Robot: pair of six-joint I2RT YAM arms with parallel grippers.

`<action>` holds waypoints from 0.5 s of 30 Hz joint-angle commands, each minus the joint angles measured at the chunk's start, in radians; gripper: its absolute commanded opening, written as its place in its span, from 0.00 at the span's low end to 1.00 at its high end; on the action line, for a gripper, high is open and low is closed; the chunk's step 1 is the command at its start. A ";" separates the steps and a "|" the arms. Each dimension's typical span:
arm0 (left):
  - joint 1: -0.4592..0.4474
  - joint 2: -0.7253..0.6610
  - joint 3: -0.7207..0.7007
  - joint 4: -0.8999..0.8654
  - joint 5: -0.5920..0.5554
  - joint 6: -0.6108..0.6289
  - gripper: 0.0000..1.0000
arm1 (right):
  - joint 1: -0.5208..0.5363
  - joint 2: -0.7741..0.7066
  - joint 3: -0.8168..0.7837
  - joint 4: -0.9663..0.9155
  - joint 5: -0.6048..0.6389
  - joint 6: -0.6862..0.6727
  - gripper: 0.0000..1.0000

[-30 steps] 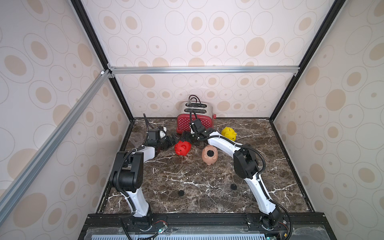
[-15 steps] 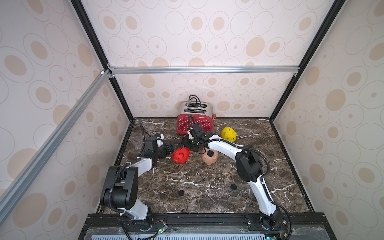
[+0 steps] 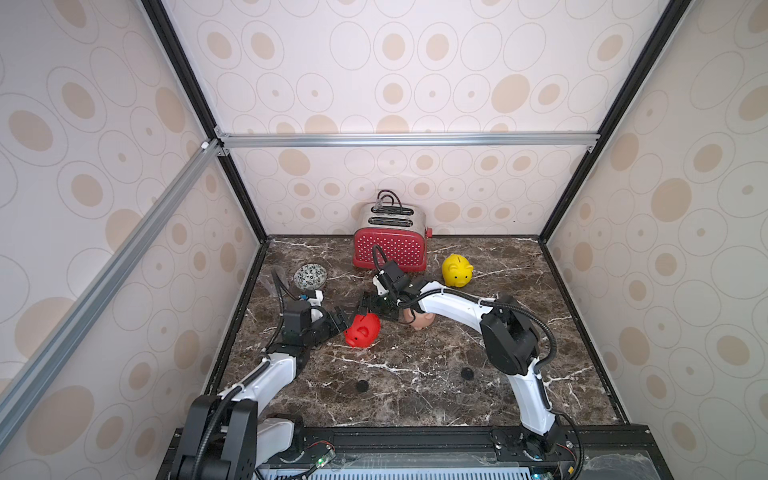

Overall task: Close piggy banks
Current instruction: Move the piggy bank to the center of the board.

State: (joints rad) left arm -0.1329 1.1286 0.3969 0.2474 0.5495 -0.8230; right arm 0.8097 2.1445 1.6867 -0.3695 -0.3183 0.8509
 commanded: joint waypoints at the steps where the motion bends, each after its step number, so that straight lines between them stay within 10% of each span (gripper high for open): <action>1: -0.032 -0.094 -0.041 -0.132 0.005 -0.009 0.91 | 0.017 -0.050 -0.028 0.039 -0.003 0.026 0.87; 15: -0.038 -0.312 -0.097 -0.294 -0.005 -0.015 0.91 | 0.048 -0.074 -0.053 0.020 0.003 0.005 0.87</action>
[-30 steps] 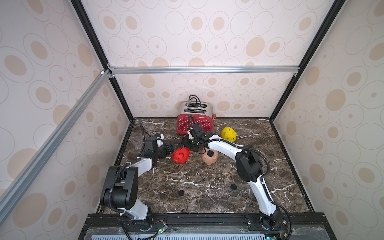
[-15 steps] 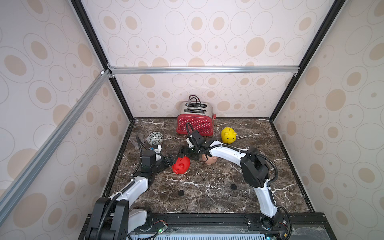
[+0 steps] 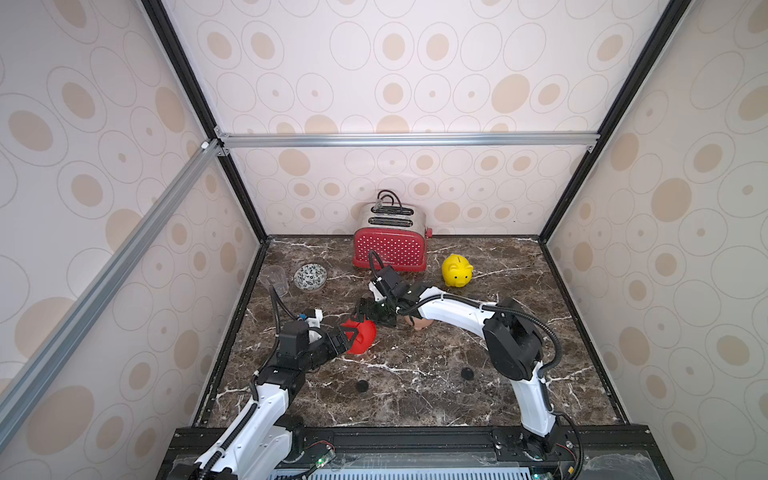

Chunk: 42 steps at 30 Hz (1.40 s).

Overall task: Close piggy banks
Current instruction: Move the piggy bank to the center of the board, then adjust the piggy bank at the center of the board.

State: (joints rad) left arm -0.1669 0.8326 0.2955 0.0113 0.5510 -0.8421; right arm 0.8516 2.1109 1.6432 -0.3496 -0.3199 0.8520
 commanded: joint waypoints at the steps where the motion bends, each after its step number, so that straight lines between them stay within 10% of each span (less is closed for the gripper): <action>1: -0.005 -0.018 0.005 -0.061 -0.006 0.005 0.91 | 0.006 -0.040 -0.002 -0.006 0.008 -0.003 0.87; 14: -0.005 -0.042 0.134 -0.244 -0.178 0.121 0.93 | 0.004 -0.113 0.081 -0.182 0.212 -0.126 1.00; 25: 0.018 0.214 0.345 -0.134 -0.143 0.171 0.92 | 0.049 -0.419 -0.325 -0.042 0.273 -0.067 1.00; 42: 0.019 0.410 0.338 -0.028 -0.041 0.181 0.87 | 0.132 -0.339 -0.406 -0.007 0.324 0.003 0.78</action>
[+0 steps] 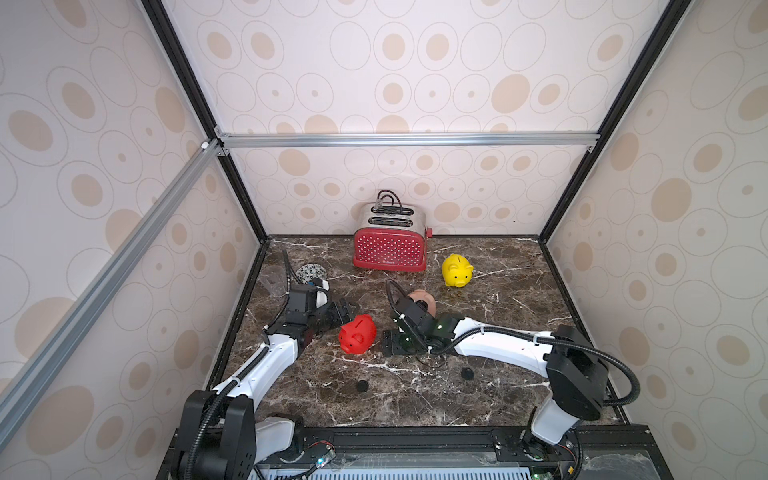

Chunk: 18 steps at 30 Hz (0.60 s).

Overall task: Close piggy banks
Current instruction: Adjust the piggy bank at the center of the board.

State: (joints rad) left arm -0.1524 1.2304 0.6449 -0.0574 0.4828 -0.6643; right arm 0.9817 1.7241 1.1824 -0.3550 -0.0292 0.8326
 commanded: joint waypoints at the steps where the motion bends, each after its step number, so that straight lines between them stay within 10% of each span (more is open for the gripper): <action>1: 0.004 0.014 -0.017 0.047 0.031 -0.002 0.87 | 0.002 0.066 0.079 -0.012 0.038 0.022 0.78; 18: -0.035 -0.184 -0.158 0.025 0.036 -0.103 0.88 | -0.030 0.201 0.252 -0.088 0.045 0.007 0.75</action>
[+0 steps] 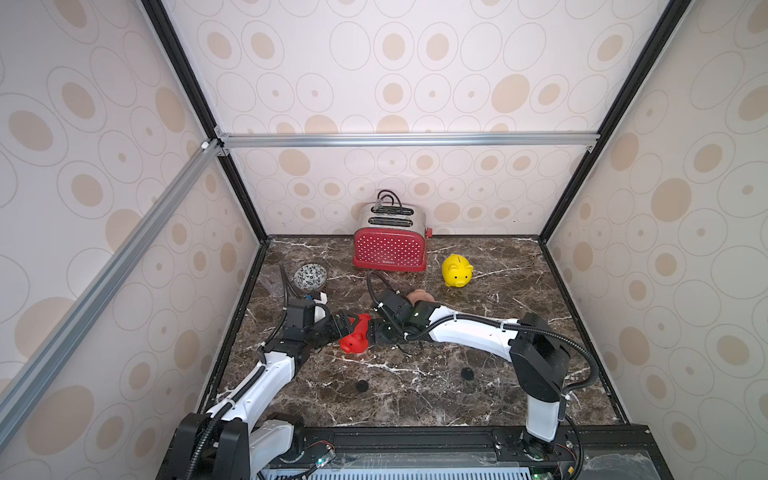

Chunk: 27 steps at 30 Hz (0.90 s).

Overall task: Close piggy banks
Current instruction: Adjust the piggy bank at the center of the board, then move the piggy bank to the center of the board.

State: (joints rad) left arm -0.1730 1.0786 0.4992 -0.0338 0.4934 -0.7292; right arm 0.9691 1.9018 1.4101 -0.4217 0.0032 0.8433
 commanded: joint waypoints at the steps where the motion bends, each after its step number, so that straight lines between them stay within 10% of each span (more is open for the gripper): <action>1: -0.015 -0.043 -0.017 0.002 0.030 -0.044 0.88 | -0.020 0.025 0.028 -0.023 0.011 -0.008 0.75; 13: -0.034 -0.193 -0.050 -0.053 0.067 -0.108 0.90 | -0.066 0.030 0.083 -0.046 -0.024 -0.075 0.83; 18: -0.033 -0.288 0.073 -0.308 -0.139 0.004 0.93 | -0.064 -0.007 0.038 0.018 -0.054 -0.078 0.94; 27: 0.038 -0.047 0.196 -0.202 -0.122 0.054 0.93 | -0.065 -0.010 0.004 0.151 -0.078 0.010 1.00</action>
State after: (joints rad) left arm -0.1574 0.9600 0.6674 -0.2550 0.3645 -0.7139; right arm 0.9020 1.9182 1.4189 -0.3271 -0.0669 0.8139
